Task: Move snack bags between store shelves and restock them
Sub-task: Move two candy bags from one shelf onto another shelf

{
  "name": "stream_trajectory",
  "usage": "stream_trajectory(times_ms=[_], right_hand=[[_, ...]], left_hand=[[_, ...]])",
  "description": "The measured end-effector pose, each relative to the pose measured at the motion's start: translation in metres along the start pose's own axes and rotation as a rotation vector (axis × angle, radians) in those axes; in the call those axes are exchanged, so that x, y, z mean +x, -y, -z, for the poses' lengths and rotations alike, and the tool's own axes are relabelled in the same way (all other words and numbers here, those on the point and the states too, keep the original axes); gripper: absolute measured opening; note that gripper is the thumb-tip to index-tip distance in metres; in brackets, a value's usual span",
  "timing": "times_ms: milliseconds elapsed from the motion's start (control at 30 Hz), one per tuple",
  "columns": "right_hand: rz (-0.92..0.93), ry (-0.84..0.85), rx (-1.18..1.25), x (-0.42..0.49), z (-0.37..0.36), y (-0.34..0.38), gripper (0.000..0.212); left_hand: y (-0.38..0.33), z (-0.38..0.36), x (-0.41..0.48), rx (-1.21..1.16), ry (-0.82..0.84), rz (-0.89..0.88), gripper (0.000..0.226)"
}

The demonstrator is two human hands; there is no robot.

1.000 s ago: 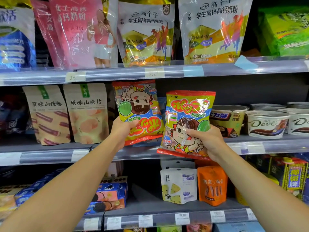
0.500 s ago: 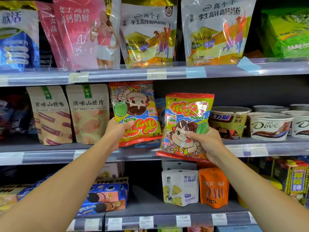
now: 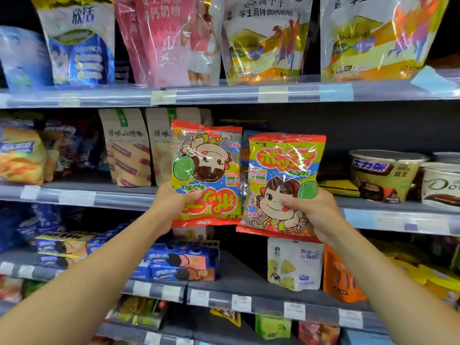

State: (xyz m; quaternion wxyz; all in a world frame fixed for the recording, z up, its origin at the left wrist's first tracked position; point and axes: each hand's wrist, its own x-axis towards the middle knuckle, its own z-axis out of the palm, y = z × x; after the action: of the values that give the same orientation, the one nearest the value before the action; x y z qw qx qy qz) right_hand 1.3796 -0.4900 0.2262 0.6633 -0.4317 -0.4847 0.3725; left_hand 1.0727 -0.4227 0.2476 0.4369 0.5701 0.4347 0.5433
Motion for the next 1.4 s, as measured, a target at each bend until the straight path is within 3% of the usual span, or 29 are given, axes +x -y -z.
stream_trajectory(times_ms=[233,367,600,833,1233,1400], right_hand=[[-0.027,0.13,-0.003,-0.023,-0.074,-0.001,0.034],[-0.059,0.18,-0.088,-0.042,-0.145,0.0,0.054],[-0.053,0.276,-0.03,-0.09,-0.291,-0.019,0.034],[-0.134,0.217,-0.066,-0.109,-0.398,-0.055,0.021],[-0.063,0.138,-0.133,0.01,-0.525,-0.06,0.022],[-0.048,0.026,-0.117,0.081,-0.577,-0.066,0.043]], left_hand=[[-0.001,0.088,-0.033,0.038,-0.035,0.047,0.023],[0.002,0.17,-0.056,0.068,-0.096,0.036,0.021],[0.009,0.332,-0.102,0.066,-0.217,0.063,0.02],[0.047,0.455,-0.125,0.026,-0.285,0.171,0.026],[0.064,0.528,-0.024,-0.038,-0.25,0.13,0.025],[0.063,0.548,0.015,-0.062,-0.22,0.087,0.021]])
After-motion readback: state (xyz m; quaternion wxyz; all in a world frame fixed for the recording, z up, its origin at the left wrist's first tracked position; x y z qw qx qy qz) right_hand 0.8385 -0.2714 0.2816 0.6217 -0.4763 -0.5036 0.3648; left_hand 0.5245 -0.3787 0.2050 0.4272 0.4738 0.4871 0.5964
